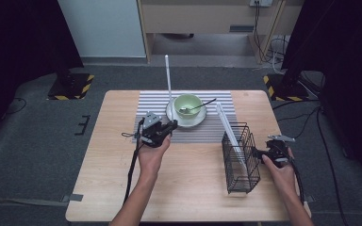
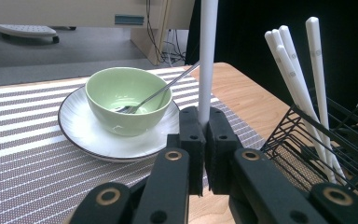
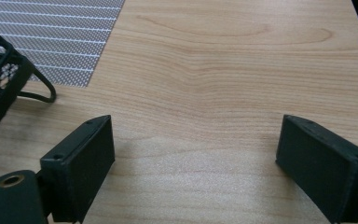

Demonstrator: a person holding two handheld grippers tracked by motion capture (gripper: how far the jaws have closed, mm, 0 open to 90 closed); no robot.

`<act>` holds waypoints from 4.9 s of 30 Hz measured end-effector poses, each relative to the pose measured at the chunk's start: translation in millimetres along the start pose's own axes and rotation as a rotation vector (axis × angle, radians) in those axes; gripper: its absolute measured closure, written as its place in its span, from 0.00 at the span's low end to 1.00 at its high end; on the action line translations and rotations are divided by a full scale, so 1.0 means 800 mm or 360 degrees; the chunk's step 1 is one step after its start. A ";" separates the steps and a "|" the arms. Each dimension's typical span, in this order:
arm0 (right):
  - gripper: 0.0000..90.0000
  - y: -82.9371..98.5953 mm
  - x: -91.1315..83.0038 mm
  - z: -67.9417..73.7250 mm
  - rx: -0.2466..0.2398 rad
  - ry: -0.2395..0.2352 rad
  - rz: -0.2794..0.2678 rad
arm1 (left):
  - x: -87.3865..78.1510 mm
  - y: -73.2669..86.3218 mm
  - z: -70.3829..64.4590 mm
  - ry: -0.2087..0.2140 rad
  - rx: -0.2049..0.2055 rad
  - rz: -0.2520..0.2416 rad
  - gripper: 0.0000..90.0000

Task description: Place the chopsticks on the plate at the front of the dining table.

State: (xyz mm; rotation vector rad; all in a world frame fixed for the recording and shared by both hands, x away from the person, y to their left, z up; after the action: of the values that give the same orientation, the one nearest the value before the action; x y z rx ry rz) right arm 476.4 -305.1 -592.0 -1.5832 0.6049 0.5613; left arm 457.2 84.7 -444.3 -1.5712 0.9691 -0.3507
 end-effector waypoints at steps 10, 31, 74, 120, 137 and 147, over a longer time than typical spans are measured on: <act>0.11 0.001 0.002 0.003 -0.0047 0.0029 -0.0010 | 0.010 -0.001 0.006 -0.0031 -0.0020 0.0010 0.96; 0.02 0.002 0.003 0.007 -0.0042 0.0041 0.0022 | 0.040 0.011 0.034 -0.0167 -0.0103 0.0050 0.96; 0.01 0.002 0.003 0.008 -0.0029 0.0051 0.0030 | 0.069 0.056 0.085 -0.0344 -0.0221 0.0241 0.96; 0.01 0.002 0.003 0.009 -0.0026 0.0055 0.0033 | 0.079 0.085 0.106 -0.0358 -0.0394 0.0326 0.96; 0.01 0.002 0.003 0.009 -0.0026 0.0055 0.0033 | 0.078 0.086 0.106 -0.0368 -0.0406 0.0328 0.96; 0.01 0.002 0.003 0.009 -0.0026 0.0055 0.0034 | 0.077 0.086 0.107 -0.0368 -0.0415 0.0322 0.96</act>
State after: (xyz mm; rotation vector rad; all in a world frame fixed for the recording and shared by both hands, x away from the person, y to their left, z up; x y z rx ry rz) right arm 477.2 -298.2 -595.8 -1.6065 0.6451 0.5568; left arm 527.7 99.2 -548.0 -1.6857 1.0102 0.1015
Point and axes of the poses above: each handheld gripper's, and its own axes: x roughly forward along the jaws, y roughly out of its underside, z roughly to its left, the point moved 6 cm from there along x, roughly forward along the jaws, and after that the axes turned 12 degrees about y, right-handed, at the moved point
